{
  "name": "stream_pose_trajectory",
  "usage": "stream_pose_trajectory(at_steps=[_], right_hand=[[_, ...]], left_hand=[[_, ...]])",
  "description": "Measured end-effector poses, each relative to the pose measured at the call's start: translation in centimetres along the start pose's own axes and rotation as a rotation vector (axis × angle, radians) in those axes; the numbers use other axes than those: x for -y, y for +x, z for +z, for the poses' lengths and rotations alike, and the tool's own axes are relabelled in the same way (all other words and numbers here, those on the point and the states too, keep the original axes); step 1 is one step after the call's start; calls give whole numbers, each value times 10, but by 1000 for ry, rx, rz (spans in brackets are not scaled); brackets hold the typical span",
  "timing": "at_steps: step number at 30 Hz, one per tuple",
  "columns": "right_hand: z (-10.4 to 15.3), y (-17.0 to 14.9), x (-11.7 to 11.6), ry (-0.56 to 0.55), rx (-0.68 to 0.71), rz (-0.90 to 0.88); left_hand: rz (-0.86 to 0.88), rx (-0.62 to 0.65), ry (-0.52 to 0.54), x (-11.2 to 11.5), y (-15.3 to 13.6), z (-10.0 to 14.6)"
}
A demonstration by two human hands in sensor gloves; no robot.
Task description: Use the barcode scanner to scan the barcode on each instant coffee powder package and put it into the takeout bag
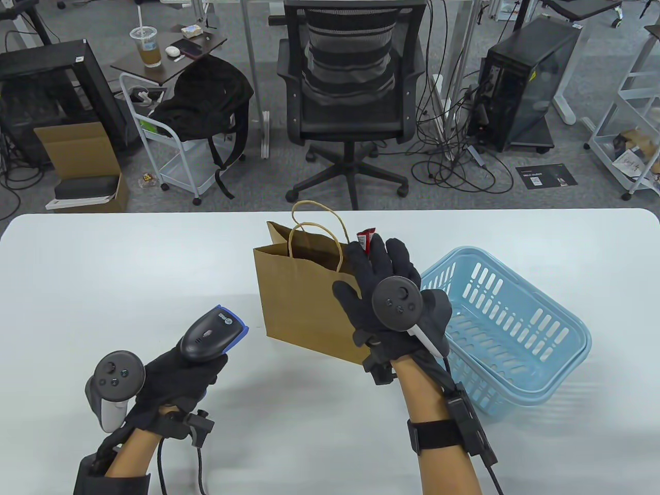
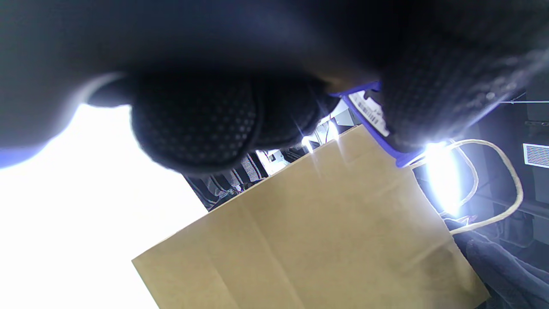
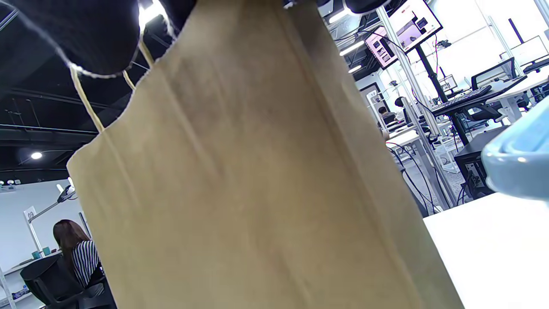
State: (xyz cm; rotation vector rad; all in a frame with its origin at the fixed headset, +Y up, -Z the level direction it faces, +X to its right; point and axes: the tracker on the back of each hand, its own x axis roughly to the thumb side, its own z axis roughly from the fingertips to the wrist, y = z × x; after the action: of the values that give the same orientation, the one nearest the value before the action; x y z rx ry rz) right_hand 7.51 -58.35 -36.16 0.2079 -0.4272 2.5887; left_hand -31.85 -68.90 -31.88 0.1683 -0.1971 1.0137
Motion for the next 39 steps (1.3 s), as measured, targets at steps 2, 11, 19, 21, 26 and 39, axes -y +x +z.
stream_pose_trajectory(at_steps=[2,11,19,21,26,39], right_hand=[[0,0,0,-2,0,-5],[4,-2,8,-51,9,-65],[34,22,28,-180,100,-30],[52,34,31,-214,144,19],[84,46,18,-130,206,136],[127,-18,-67,64,114,304]], left_hand=[[1,-1,1,0,0,0],[2,-5,2,0,0,0],[-8,-2,3,-1,0,0],[-16,8,6,-1,2,1],[-63,32,12,0,7,4],[-87,-70,16,-2,-5,2]])
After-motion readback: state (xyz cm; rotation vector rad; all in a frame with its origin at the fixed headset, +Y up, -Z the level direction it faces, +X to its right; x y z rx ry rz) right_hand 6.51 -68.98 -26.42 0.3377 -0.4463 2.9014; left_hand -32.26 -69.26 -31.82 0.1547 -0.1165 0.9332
